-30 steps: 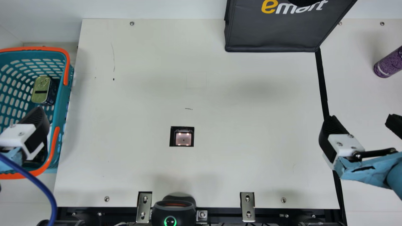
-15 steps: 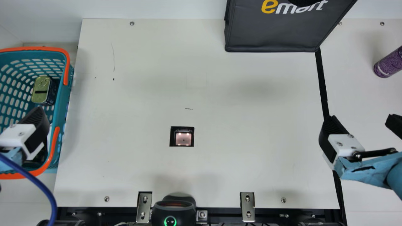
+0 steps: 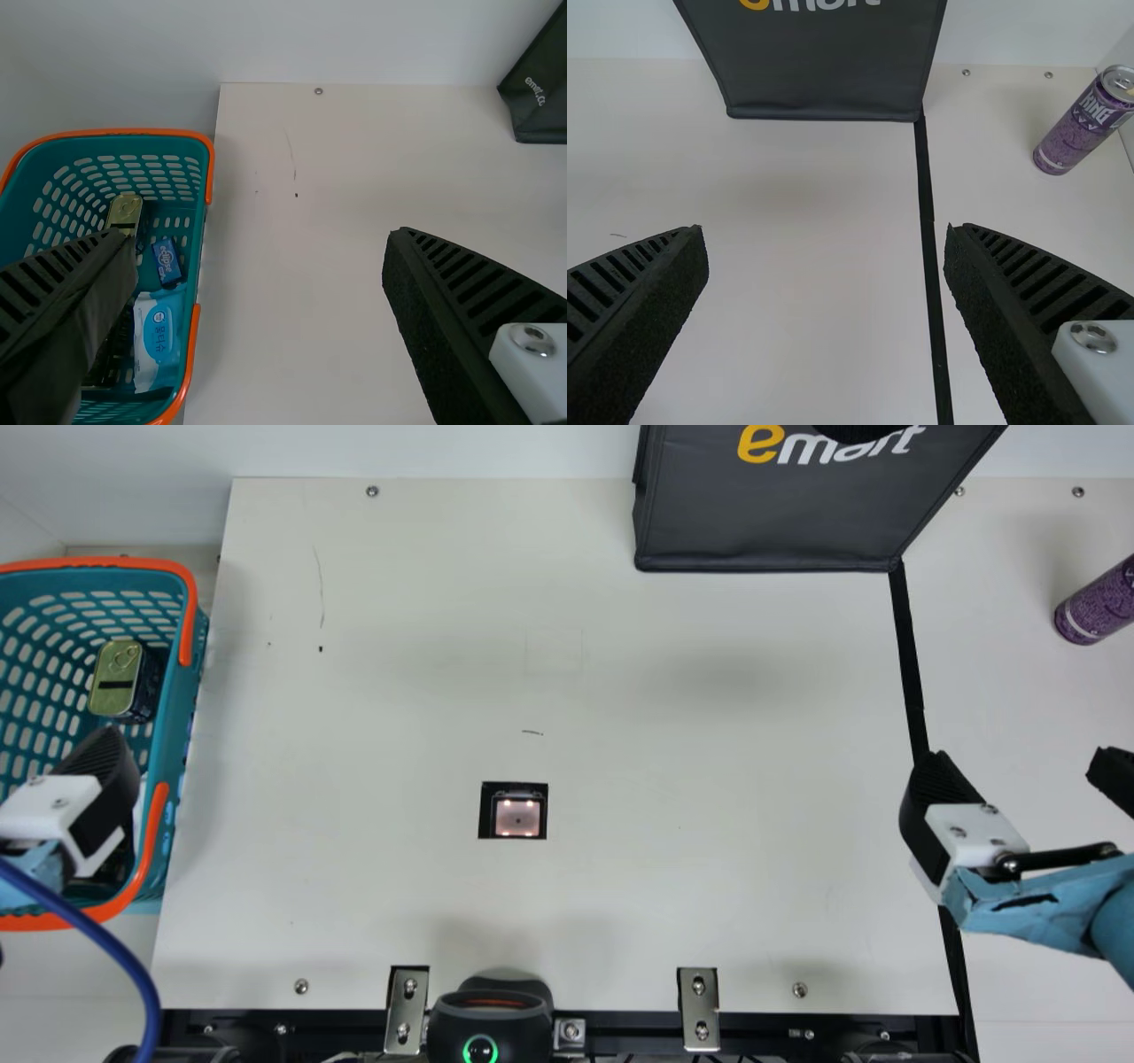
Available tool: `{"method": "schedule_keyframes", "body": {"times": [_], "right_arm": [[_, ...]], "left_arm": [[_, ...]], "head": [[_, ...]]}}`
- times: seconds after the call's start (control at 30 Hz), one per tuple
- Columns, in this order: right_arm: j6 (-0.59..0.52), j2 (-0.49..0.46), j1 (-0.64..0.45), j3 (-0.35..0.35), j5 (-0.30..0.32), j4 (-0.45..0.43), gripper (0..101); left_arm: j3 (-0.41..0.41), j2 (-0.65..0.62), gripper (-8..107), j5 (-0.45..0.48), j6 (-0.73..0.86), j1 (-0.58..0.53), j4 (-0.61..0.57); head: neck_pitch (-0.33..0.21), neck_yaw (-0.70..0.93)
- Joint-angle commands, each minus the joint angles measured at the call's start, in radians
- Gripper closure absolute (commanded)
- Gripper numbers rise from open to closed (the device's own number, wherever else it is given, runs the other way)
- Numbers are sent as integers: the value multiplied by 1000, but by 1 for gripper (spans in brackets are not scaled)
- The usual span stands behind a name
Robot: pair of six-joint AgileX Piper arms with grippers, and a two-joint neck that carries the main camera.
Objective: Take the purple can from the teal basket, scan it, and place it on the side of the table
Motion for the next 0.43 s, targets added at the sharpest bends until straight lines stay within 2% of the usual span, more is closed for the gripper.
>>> {"method": "schedule_keyframes", "body": {"times": [0.0,0.4], "right_arm": [[0,0,0,0,0,0,6],[0,0,0,0,0,0,6]], "left_arm": [[0,0,9,0,0,0,0],[0,0,9,0,0,0,0]], "head": [[-29,3],[-29,3]]}}
